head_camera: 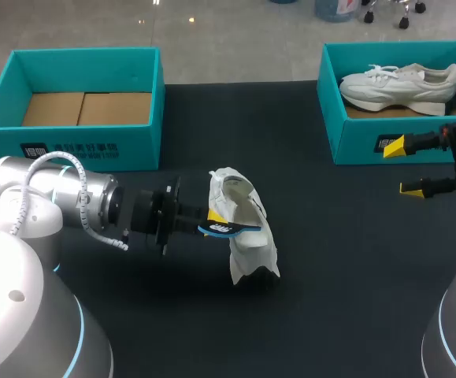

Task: Take the shoe out of the shoebox, open the shoe tongue, remove and reinsert the insole, then place the shoe into the shoebox

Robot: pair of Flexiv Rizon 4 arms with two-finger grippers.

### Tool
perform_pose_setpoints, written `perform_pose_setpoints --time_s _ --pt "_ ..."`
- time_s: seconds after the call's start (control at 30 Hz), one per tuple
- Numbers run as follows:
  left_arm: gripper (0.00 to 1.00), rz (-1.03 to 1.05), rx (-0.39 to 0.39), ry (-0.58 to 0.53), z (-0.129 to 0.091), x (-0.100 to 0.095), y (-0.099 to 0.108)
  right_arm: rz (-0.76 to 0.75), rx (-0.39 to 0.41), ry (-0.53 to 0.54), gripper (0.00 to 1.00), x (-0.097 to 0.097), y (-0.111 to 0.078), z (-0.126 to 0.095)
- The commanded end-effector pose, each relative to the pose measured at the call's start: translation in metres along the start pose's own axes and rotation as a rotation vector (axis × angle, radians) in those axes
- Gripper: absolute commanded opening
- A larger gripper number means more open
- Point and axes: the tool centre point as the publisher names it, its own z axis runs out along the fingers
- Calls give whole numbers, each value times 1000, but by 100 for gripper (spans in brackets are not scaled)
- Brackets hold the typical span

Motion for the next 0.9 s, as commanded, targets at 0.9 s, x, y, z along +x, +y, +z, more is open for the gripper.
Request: perform_pose_setpoints --time_s 0.9 --pt "0 -13 0 -85 18 0 4 1 0 -4 100 0 0 0"
